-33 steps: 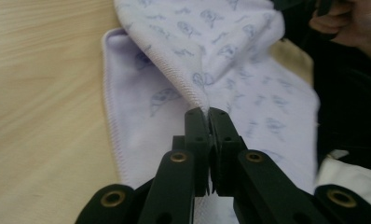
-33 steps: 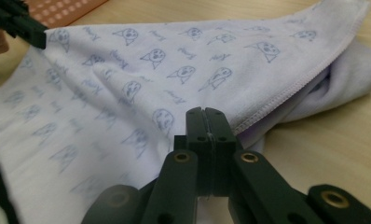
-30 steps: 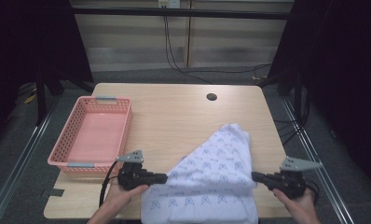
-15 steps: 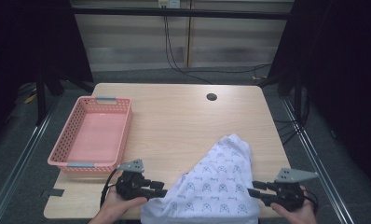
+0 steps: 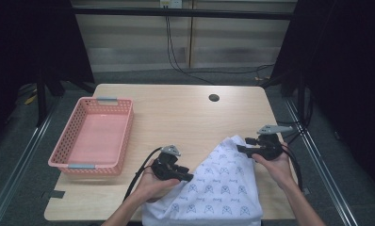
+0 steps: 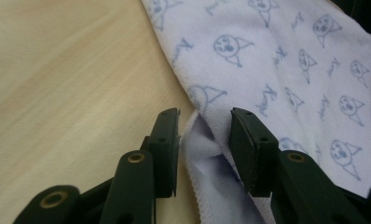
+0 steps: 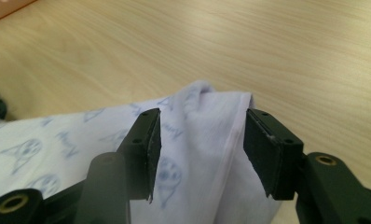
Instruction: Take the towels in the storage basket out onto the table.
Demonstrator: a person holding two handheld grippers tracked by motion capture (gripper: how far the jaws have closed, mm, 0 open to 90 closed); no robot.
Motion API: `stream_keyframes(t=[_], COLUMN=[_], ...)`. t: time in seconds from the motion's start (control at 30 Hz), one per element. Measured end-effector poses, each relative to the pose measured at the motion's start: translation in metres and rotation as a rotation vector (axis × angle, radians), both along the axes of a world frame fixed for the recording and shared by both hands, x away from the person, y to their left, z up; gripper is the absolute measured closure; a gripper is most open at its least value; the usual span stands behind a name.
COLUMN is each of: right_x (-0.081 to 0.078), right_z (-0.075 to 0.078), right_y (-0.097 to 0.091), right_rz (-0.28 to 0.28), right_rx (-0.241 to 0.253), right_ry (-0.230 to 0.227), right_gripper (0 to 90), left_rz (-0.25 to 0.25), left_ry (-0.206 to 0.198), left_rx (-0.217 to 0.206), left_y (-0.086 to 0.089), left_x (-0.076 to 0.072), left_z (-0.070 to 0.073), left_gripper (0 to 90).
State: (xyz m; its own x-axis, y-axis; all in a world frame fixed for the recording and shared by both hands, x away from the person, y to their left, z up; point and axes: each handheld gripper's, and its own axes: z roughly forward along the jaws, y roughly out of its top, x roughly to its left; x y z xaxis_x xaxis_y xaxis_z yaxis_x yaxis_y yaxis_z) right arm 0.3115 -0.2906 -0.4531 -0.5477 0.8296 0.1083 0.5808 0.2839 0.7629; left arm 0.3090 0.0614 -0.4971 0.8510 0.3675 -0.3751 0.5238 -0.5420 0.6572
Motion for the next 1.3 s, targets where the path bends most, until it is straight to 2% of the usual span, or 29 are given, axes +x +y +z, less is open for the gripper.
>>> stream_keyframes(t=[0.03,0.07,0.1,0.13,0.17,0.2,0.3,0.37,0.47,0.5,0.57,0.63,0.67,0.77,0.87,0.93,0.97,1.03,1.1,1.13,1.2,1.3], right_x=[0.006,0.012,0.016,0.02,0.021,0.022,0.019,0.017,0.017,0.017,0.018,0.02,0.021,0.019,0.007,-0.006,-0.012,-0.024,-0.036,-0.043,-0.056,-0.08], right_z=[-0.002,-0.005,-0.008,-0.01,-0.011,-0.012,-0.004,0.008,0.029,0.037,0.052,0.067,0.072,0.093,0.106,0.106,0.102,0.088,0.066,0.053,0.03,0.007], right_y=[0.002,0.004,0.006,0.007,0.008,0.009,0.01,0.007,0.001,0.0,-0.003,-0.005,-0.006,-0.01,-0.016,-0.022,-0.026,-0.034,-0.042,-0.043,-0.041,-0.037], right_rz=[-0.004,-0.004,-0.013,-0.011,0.002,0.001,0.013,0.003,-0.005,-0.007,-0.016,-0.026,-0.024,-0.023,-0.011,-0.007,-0.004,-0.016,-0.014,-0.007,0.008,0.033], right_rx=[0.001,-0.002,-0.006,0.003,0.024,0.039,0.061,0.084,0.116,0.128,0.142,0.155,0.161,0.192,0.192,0.186,0.177,0.167,0.161,0.16,0.127,0.101], right_ry=[0.009,0.023,0.033,0.043,0.052,0.056,0.027,-0.001,-0.053,-0.072,-0.107,-0.14,-0.153,-0.204,-0.243,-0.253,-0.25,-0.218,-0.163,-0.13,-0.072,-0.008], right_gripper=[46.7,46.8,50.1,65.3,73.2,80.7,84.3,85.0,85.4,85.4,85.5,85.6,85.6,85.7,85.8,85.8,85.8,85.9,85.8,85.9,85.8,85.7], left_rz=[-0.018,-0.034,-0.051,-0.043,-0.05,-0.034,-0.001,0.024,0.074,0.093,0.138,0.164,0.18,0.222,0.281,0.315,0.316,0.307,0.282,0.273,0.233,0.181], left_ry=[0.009,0.005,0.012,0.012,0.019,0.023,0.036,0.023,-0.01,-0.035,-0.049,-0.086,-0.106,-0.182,-0.233,-0.251,-0.245,-0.234,-0.176,-0.164,-0.121,-0.06], left_rx=[0.001,0.019,0.011,0.025,0.006,-0.005,-0.092,-0.139,-0.185,-0.201,-0.252,-0.271,-0.3,-0.331,-0.39,-0.361,-0.347,-0.275,-0.272,-0.242,-0.196,-0.15], left_y=[-0.002,-0.003,-0.004,-0.003,-0.001,0.002,0.015,0.023,0.034,0.039,0.047,0.056,0.062,0.079,0.099,0.111,0.116,0.123,0.129,0.129,0.125,0.122], left_x=[0.0,-0.001,-0.001,-0.002,0.0,0.001,0.006,0.008,0.012,0.014,0.018,0.021,0.023,0.022,0.015,0.007,0.003,-0.009,-0.02,-0.025,-0.036,-0.051], left_z=[-0.001,-0.001,-0.003,-0.002,-0.002,0.0,0.008,0.016,0.029,0.037,0.049,0.063,0.073,0.097,0.112,0.113,0.109,0.094,0.075,0.067,0.053,0.039], left_gripper=[63.2,67.6,73.5,78.7,83.5,85.7,87.2,87.5,87.6,87.6,87.7,87.7,87.7,87.8,87.8,87.8,87.8,87.8,87.8,87.8,87.6,87.1])
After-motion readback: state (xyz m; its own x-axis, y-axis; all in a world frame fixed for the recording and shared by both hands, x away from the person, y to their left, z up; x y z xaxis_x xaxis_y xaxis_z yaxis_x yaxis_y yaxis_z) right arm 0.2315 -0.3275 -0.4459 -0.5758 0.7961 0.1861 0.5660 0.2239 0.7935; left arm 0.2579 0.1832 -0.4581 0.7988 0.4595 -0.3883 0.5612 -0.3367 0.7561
